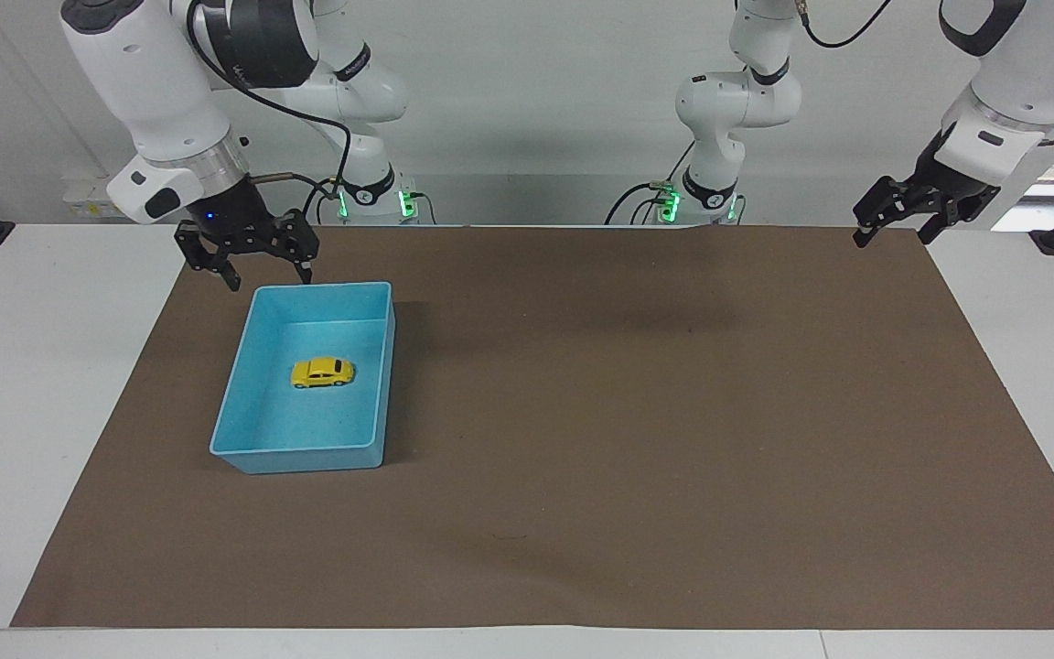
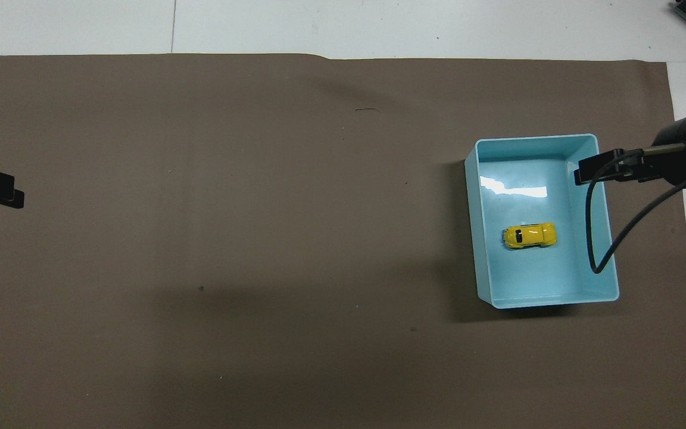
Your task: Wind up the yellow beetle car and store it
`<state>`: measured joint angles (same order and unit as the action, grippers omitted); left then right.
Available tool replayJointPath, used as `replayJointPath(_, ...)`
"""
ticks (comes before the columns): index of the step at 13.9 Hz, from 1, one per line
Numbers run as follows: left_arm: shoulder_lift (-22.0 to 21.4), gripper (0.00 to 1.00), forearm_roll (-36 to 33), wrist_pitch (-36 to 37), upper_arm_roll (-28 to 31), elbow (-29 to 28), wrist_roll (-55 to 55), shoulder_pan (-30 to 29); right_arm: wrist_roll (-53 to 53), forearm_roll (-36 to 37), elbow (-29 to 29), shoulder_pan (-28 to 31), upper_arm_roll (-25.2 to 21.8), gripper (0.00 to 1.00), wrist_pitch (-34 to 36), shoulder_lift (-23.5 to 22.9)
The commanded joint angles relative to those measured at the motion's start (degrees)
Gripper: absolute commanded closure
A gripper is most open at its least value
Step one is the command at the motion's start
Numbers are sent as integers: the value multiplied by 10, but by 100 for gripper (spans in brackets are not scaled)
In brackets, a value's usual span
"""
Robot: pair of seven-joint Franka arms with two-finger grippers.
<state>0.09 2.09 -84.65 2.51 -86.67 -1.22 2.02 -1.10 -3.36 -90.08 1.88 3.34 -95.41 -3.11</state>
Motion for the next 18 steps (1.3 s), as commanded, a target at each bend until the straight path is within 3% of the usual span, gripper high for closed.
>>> replayJointPath(1, -8, 0, -5, 6, -8, -7, -3, -9, 28, -11, 9, 8, 4, 0, 15, -3)
replayJointPath(18, -8, 0, -5, 6, -8, -7, -3, -9, 29, -8, 3, 15, -1, 0, 10, 6)
